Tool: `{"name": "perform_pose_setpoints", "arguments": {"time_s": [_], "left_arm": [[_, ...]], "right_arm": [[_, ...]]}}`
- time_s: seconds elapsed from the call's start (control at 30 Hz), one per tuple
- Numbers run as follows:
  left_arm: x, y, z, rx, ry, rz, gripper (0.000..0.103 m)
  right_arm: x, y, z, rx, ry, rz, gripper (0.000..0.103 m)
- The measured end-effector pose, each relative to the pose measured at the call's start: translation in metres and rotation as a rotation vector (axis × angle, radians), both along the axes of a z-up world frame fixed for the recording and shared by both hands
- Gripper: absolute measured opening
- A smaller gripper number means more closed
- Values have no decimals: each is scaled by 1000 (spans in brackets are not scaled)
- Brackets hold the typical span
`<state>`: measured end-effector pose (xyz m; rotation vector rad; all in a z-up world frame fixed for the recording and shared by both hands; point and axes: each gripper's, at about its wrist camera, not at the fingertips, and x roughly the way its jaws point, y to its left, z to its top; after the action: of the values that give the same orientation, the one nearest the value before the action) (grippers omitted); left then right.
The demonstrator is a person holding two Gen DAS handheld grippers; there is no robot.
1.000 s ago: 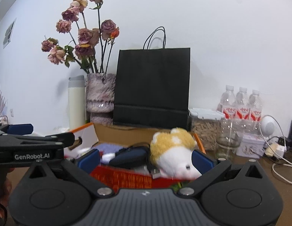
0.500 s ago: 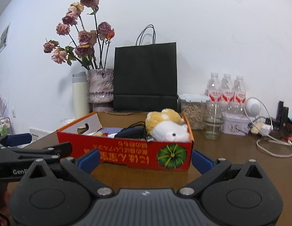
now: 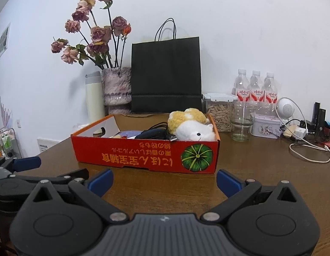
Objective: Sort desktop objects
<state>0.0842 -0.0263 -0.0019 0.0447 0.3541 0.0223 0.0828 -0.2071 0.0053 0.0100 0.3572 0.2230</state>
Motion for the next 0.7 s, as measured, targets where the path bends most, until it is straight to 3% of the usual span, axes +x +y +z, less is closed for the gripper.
{"name": "perform_pose_setpoints", "arguments": {"time_s": [0.27,0.7], "left_arm": [[4,1,-3,-7,44,-1,103],[4,2,-3,-11,32,-8,103]], "right_arm": [[3,0,-3,1,18,3,103],[3,0,-4,3,16,4,103]]}}
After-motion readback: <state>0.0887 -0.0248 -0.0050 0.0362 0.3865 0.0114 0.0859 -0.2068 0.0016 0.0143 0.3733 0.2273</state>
